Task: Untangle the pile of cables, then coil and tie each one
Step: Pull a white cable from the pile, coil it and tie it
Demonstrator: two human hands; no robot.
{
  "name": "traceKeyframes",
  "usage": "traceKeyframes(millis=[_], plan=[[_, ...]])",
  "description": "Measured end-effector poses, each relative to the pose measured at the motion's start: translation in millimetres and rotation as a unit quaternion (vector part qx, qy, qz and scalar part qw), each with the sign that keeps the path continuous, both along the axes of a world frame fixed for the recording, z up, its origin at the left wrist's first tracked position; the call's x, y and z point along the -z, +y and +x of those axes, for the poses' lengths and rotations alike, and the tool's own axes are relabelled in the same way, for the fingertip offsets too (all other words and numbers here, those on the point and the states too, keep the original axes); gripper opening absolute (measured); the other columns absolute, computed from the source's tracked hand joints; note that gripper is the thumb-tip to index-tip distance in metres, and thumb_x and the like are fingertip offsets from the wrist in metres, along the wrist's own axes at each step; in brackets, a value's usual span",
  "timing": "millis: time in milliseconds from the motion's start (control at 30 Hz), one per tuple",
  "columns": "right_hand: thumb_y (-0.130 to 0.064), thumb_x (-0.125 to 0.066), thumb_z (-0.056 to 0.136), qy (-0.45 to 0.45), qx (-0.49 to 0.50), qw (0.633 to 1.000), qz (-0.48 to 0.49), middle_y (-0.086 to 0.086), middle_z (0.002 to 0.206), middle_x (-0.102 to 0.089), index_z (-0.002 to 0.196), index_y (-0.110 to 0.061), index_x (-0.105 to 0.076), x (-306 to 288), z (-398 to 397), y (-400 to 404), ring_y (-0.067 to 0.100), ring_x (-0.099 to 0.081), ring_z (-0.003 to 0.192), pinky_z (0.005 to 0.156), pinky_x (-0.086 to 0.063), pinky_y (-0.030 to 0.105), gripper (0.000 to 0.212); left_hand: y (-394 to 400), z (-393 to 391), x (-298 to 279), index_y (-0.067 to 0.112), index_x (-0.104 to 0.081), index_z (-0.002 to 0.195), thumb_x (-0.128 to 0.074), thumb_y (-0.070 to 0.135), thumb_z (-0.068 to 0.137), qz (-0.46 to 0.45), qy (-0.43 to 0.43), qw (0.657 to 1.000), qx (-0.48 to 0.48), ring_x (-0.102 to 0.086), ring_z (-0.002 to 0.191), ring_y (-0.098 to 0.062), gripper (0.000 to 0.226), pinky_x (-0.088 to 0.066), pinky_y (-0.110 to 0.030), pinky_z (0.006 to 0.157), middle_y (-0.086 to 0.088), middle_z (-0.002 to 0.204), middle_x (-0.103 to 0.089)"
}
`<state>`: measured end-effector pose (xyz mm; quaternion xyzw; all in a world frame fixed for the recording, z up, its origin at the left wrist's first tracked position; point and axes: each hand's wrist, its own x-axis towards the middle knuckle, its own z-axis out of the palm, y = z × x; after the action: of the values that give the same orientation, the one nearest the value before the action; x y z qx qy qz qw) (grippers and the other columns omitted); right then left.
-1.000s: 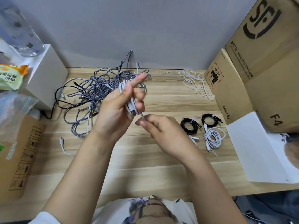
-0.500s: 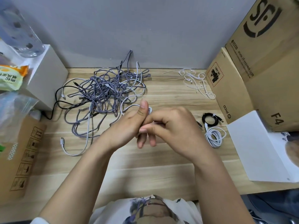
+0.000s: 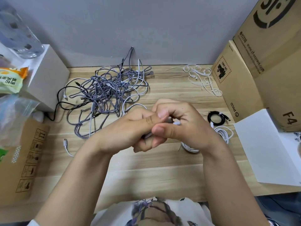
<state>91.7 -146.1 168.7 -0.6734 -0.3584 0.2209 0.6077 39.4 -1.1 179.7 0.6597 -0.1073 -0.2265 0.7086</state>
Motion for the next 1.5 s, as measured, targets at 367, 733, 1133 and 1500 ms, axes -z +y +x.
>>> traceKeyframes(millis=[367, 733, 1133, 1500], plan=[[-0.053, -0.057, 0.079, -0.194, 0.341, 0.92, -0.009, 0.005, 0.042, -0.039, 0.04, -0.003, -0.046, 9.1, 27.1, 19.0, 0.025, -0.037, 0.048, 0.046, -0.034, 0.036, 0.064, -41.4, 45.8, 13.1, 0.016, -0.034, 0.033, -0.031, 0.047, 0.09, -0.014, -0.031, 0.938, -0.344, -0.028, 0.023, -0.018, 0.065, -0.021, -0.028, 0.032, -0.006, 0.029, -0.027], [-0.055, -0.057, 0.075, 0.006, 0.289, 0.957, -0.014, -0.004, 0.042, -0.047, 0.037, -0.027, -0.051, 52.5, 103.2, 16.6, 0.017, -0.053, 0.043, 0.048, -0.043, 0.033, 0.048, -24.2, 109.2, 63.9, 0.014, -0.052, 0.066, -0.038, 0.046, 0.089, -0.203, 0.092, 0.958, -0.18, -0.03, 0.048, -0.009, 0.042, -0.03, -0.021, 0.05, 0.008, 0.053, -0.04], [-0.023, -0.056, 0.083, 0.061, 0.355, 0.869, -0.339, -0.001, 0.135, -0.043, 0.105, -0.014, -0.064, 188.7, 295.6, 2.9, 0.014, -0.051, 0.113, 0.089, -0.036, 0.017, 0.025, -7.4, 148.1, 114.1, 0.021, -0.05, 0.055, -0.053, 0.038, 0.083, -0.261, 0.218, 0.902, -0.267, -0.03, 0.042, -0.008, 0.033, -0.014, -0.032, 0.059, 0.007, 0.048, -0.03], [-0.005, -0.053, 0.084, 0.007, 0.334, 0.868, -0.368, 0.008, 0.127, -0.05, 0.111, -0.006, -0.063, 211.0, 313.6, -4.0, 0.023, -0.052, 0.115, 0.082, -0.031, 0.013, 0.029, 0.2, 146.1, 113.1, 0.02, -0.049, 0.056, -0.045, 0.037, 0.086, -0.219, 0.218, 0.897, -0.316, -0.031, 0.042, -0.008, 0.035, -0.024, -0.035, 0.062, 0.007, 0.048, -0.029]])
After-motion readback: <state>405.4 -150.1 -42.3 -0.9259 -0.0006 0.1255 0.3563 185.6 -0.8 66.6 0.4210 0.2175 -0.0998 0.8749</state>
